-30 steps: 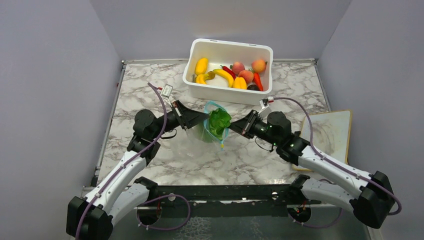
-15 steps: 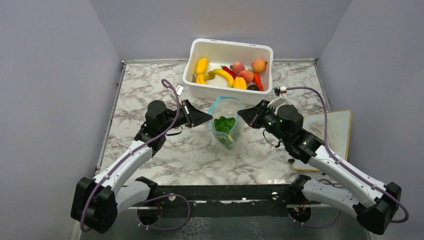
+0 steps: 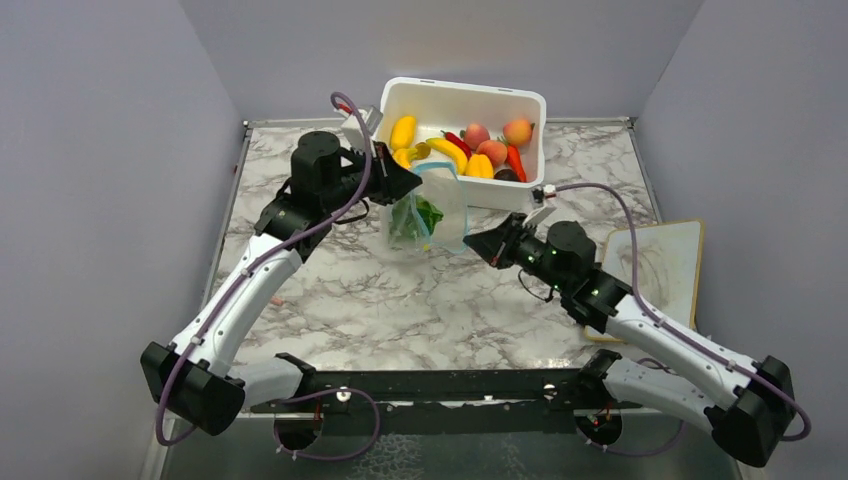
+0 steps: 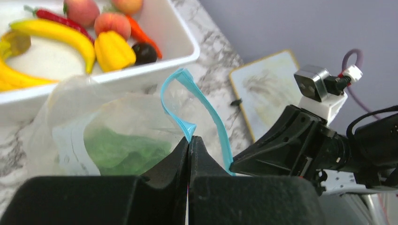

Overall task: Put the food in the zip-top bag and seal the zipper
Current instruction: Place the fake vegetable in the zipper food storage bag, then adjust the zipper food storage bag at the center of the board.

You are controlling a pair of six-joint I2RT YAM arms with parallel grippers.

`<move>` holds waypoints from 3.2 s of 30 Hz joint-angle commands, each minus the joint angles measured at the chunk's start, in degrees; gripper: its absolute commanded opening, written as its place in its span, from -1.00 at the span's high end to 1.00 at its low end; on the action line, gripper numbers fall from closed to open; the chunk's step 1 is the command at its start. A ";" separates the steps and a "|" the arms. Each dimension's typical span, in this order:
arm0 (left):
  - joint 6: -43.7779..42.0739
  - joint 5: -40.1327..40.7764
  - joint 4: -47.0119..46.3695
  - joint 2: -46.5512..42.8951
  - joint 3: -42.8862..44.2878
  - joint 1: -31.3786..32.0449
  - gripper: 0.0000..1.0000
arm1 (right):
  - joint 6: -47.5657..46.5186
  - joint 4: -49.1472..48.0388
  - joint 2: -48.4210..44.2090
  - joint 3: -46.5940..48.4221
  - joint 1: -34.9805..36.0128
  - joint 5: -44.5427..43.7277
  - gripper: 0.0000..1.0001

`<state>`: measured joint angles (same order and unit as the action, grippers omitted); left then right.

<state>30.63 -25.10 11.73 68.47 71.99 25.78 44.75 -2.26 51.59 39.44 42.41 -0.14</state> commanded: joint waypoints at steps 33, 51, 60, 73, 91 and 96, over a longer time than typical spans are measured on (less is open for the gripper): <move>-12.40 -3.83 3.89 -2.86 -16.74 3.40 1.00 | -32.69 3.38 20.82 11.18 0.29 -6.83 -0.16; -13.13 25.59 14.20 -6.20 -14.59 6.70 0.98 | -22.76 -7.74 20.44 7.92 0.30 -5.53 0.98; -14.23 11.91 12.65 -9.81 -14.98 7.20 0.06 | -18.97 -7.95 22.85 8.06 0.30 -2.62 0.98; -13.76 6.53 7.41 -7.91 -20.07 7.31 -0.12 | -15.54 -6.94 23.03 7.75 0.30 -2.05 0.99; -17.24 11.48 5.24 -9.21 -22.90 7.30 1.00 | -16.64 -6.59 24.42 9.15 0.30 -0.36 0.99; -16.45 11.61 5.11 -12.53 -23.03 7.35 1.00 | -17.92 -6.84 25.95 10.30 0.30 1.69 0.97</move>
<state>14.35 -14.52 19.33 59.64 49.39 32.75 28.25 -7.75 76.07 47.72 43.00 -1.48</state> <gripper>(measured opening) 0.015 0.015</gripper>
